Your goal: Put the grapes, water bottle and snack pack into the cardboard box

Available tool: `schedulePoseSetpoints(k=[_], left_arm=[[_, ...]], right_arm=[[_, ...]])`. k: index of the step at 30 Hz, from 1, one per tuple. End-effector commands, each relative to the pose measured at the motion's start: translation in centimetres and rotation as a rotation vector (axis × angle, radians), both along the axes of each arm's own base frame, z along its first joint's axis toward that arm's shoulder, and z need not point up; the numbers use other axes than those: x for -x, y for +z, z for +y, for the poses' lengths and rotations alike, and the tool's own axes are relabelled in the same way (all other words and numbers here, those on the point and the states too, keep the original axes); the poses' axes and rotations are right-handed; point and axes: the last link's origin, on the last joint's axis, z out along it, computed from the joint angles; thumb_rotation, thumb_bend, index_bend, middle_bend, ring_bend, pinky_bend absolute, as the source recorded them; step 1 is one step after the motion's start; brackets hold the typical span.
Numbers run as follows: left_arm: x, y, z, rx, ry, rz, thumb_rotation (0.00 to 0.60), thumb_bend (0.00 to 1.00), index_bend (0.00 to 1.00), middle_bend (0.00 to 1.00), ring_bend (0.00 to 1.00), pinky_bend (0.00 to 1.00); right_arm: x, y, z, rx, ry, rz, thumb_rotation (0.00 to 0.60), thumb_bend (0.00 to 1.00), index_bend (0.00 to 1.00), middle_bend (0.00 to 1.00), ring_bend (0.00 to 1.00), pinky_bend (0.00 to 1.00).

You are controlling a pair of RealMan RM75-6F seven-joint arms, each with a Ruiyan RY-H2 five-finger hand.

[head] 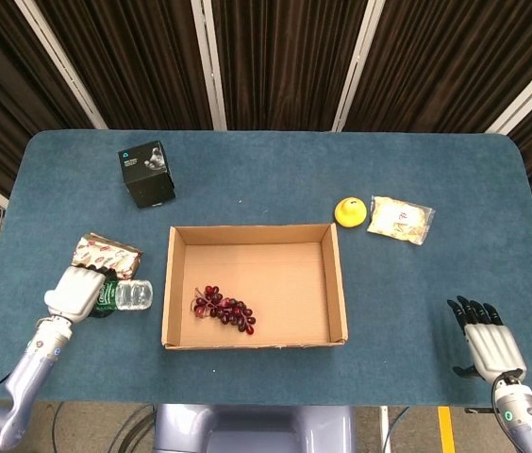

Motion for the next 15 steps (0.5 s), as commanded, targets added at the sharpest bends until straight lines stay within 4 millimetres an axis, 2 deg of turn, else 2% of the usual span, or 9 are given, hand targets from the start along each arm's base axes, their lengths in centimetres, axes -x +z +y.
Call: schedulePoseSetpoints(k=[1,8,12,15], left_arm=[[-0.5,1.3,-1.1,-0.105,-0.06,-0.087,0.6,0.59,0.9,0.66,0.55,0.54],[-1.9,6.5,-3.2,-0.229,-0.127,-0.229,0.6,0.61,0.91,0.68,0.56,0.54],[-4.7,8.7,-3.1,-0.263,-0.178,-0.303,0.6,0.61,0.91,0.69,0.56,0.54],[-7.7,9.0,-2.3,-0.254,-0.221,-0.359,0.6,0.61,0.92,0.7,0.56,0.54]], right_arm=[[0.0,0.1,0.1,0.001,0.002,0.0,0.6,0.0,0.0,0.0,0.0,0.0],[-0.1,0.0,0.3,0.001,0.008,0.0,0.6,0.0,0.0,0.0,0.0,0.0],[-0.2,-0.1,0.2,-0.007,0.009,-0.007,0.6,0.0,0.0,0.0,0.0,0.0],[-0.3,0.1,0.2,-0.005,0.014,-0.015,0.6,0.0,0.0,0.0,0.0,0.0]])
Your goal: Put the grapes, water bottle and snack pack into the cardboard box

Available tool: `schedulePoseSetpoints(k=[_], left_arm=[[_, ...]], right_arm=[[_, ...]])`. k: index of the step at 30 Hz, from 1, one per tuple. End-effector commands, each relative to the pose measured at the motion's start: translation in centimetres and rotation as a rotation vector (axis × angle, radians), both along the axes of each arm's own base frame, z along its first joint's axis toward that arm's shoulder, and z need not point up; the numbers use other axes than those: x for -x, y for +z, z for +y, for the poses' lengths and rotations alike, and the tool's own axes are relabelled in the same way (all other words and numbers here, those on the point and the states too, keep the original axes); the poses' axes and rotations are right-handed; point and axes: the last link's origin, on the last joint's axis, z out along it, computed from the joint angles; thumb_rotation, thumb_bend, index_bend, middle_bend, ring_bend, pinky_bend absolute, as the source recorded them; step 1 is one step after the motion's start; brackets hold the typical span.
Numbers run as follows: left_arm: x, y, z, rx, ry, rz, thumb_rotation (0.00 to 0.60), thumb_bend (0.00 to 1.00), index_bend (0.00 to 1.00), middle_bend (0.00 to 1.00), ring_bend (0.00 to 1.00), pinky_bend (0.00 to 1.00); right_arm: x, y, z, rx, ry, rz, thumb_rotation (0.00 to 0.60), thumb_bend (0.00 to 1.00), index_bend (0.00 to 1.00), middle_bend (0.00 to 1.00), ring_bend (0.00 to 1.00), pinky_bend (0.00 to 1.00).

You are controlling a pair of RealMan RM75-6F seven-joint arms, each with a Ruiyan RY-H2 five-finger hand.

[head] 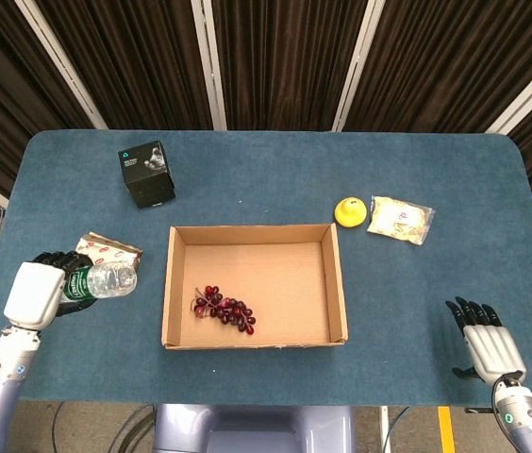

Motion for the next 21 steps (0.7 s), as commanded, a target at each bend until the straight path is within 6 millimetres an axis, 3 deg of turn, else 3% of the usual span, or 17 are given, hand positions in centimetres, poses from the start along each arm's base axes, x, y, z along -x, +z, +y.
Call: schedulePoseSetpoints(k=[1,9,11,14,21], left_arm=[[-3.9,1.5,0.8,-0.016,-0.078,-0.068,0.6,0.61,0.92,0.71,0.56,0.54],[-11.9,-1.8,3.8,0.098,-0.196,-0.108,0.6,0.59,0.92,0.7,0.56,0.54],[-14.8,-3.4,5.0,0.138,-0.22,-0.117,0.6,0.6,0.92,0.7,0.56,0.54],[-17.4,-5.5,5.8,0.169,-0.248,-0.11,0.6,0.59,0.92,0.7,0.56,0.54],[-20.7,-11.9,5.7,0.288,-0.27,-0.063,0.6,0.59,0.9,0.66,0.56,0.54]], right_arm=[[-0.1,0.1,-0.1,0.002,0.005,-0.007,0.6,0.0,0.0,0.0,0.0,0.0],[-0.3,1.1,0.0,0.033,0.018,-0.025,0.6,0.0,0.0,0.0,0.0,0.0],[-0.3,1.4,0.0,0.05,0.022,-0.021,0.6,0.0,0.0,0.0,0.0,0.0],[-0.3,1.5,0.2,0.051,0.025,-0.028,0.6,0.0,0.0,0.0,0.0,0.0],[0.1,2.0,0.6,0.056,0.019,-0.031,0.6,0.0,0.0,0.0,0.0,0.0]])
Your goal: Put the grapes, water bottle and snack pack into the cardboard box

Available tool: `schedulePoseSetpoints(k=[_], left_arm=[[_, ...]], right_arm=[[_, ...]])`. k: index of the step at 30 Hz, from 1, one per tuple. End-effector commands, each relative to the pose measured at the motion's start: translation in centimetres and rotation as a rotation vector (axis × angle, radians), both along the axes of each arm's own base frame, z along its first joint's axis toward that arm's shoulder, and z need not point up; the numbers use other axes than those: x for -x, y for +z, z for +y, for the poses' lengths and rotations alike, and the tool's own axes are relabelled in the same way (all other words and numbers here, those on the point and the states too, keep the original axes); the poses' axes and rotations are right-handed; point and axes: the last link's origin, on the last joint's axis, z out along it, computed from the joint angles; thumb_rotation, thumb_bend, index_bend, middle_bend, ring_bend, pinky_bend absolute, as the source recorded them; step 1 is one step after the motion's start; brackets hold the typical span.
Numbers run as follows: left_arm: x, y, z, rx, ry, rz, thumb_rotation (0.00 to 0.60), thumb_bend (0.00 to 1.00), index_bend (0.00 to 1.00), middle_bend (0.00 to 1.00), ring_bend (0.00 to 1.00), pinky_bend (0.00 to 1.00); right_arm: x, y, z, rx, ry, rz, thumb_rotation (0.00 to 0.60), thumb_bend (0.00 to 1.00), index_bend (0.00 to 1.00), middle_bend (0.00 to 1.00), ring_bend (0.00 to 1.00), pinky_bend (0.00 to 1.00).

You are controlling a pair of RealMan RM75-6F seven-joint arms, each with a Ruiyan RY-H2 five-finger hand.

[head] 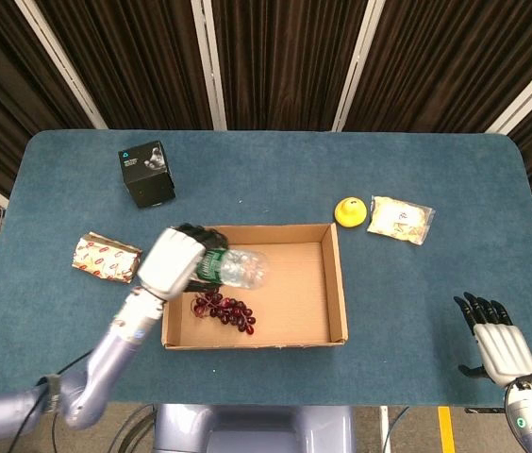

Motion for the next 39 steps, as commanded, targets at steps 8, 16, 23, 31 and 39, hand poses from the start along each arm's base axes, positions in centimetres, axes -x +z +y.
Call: schedulePoseSetpoints(k=[8,16,23,31,39], left_arm=[[-1.4,-8.4,-1.4,0.114,-0.029,0.136,0.6,0.33,0.48,0.45,0.45,0.51],[-0.2,-7.8,-2.6,0.231,0.003,0.112,0.6,0.0,0.0,0.0,0.0,0.18],[0.7,-2.6,-3.8,0.195,-0.035,0.055,0.6,0.0,0.0,0.0,0.0,0.08],[4.9,5.0,-5.5,0.131,0.038,0.016,0.599,0.0,0.0,0.0,0.0,0.08],[15.9,11.3,-7.2,-0.012,0.239,0.137,0.59,0.0,0.0,0.0,0.0,0.08]], right_arm=[[0.3,0.4,0.3,0.011,-0.007,-0.003,0.6,0.0,0.0,0.0,0.0,0.0],[0.3,0.1,0.3,0.002,-0.006,0.006,0.6,0.0,0.0,0.0,0.0,0.0],[0.1,-0.1,0.5,0.001,0.002,0.014,0.6,0.0,0.0,0.0,0.0,0.0],[0.0,-0.7,0.6,-0.014,0.008,0.028,0.6,0.0,0.0,0.0,0.0,0.0],[-0.1,-0.9,0.7,-0.006,0.009,0.036,0.6,0.0,0.0,0.0,0.0,0.0]])
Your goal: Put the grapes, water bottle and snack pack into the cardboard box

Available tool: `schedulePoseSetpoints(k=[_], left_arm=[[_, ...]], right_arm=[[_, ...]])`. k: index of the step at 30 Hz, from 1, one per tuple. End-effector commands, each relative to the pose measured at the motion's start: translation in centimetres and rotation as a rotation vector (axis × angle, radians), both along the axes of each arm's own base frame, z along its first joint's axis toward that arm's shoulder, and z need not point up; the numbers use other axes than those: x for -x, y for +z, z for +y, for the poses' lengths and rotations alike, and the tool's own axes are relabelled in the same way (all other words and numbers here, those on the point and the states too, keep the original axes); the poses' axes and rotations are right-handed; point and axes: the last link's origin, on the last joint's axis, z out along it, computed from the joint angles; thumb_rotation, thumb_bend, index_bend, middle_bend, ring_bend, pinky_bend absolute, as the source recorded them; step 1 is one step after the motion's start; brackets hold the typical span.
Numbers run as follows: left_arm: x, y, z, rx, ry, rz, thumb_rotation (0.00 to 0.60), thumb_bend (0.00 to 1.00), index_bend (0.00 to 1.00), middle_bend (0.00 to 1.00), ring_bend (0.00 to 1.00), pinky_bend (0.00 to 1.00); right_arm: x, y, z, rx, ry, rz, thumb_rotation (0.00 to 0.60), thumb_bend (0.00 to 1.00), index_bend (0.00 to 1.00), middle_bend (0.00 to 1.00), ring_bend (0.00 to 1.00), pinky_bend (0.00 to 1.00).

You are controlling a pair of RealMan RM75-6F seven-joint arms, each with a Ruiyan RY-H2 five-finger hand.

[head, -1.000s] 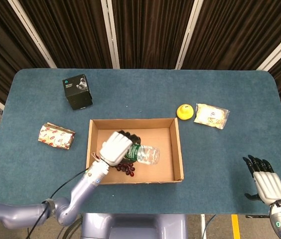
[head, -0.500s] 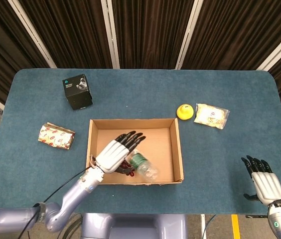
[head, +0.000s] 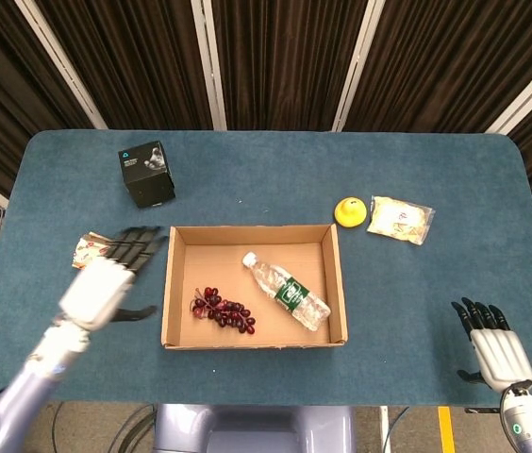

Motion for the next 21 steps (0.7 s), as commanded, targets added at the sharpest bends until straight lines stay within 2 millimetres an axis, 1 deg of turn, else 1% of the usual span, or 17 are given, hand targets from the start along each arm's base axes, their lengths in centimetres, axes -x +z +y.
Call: schedulePoseSetpoints(k=[1,4,6,9,12,17,21], left_arm=[[7.0,1.7,-1.8,-0.001,0.147,0.086,0.585,0.0,0.0,0.0,0.0,0.08],[10.6,0.9,-1.8,0.045,0.228,0.112,0.577,0.0,0.0,0.0,0.0,0.08],[12.5,0.3,-1.3,0.043,0.261,0.128,0.574,0.0,0.0,0.0,0.0,0.08],[14.4,-0.5,-0.4,0.055,0.307,0.151,0.567,0.0,0.0,0.0,0.0,0.06],[15.4,-1.0,0.9,0.082,0.337,0.168,0.561,0.0,0.0,0.0,0.0,0.05],[15.9,-1.5,3.5,0.086,0.37,0.187,0.561,0.0,0.0,0.0,0.0,0.06],[16.6,-2.1,4.9,0.108,0.415,0.206,0.563,0.0,0.0,0.0,0.0,0.05]], right_arm=[[0.0,-0.1,-0.1,0.001,-0.001,0.003,0.6,0.0,0.0,0.0,0.0,0.0],[-0.1,-0.3,-0.2,0.0,-0.001,0.006,0.6,0.0,0.0,0.0,0.0,0.0],[-0.2,-0.4,-0.2,0.001,0.003,0.011,0.6,0.0,0.0,0.0,0.0,0.0],[-0.4,-0.7,-0.4,-0.002,0.005,0.019,0.6,0.0,0.0,0.0,0.0,0.0],[-0.4,-1.2,-0.5,-0.017,0.001,0.03,0.6,0.0,0.0,0.0,0.0,0.0],[-0.2,-2.2,-0.6,-0.058,-0.015,0.038,0.6,0.0,0.0,0.0,0.0,0.0],[-0.2,-2.2,-0.7,-0.056,-0.018,0.042,0.6,0.0,0.0,0.0,0.0,0.0]])
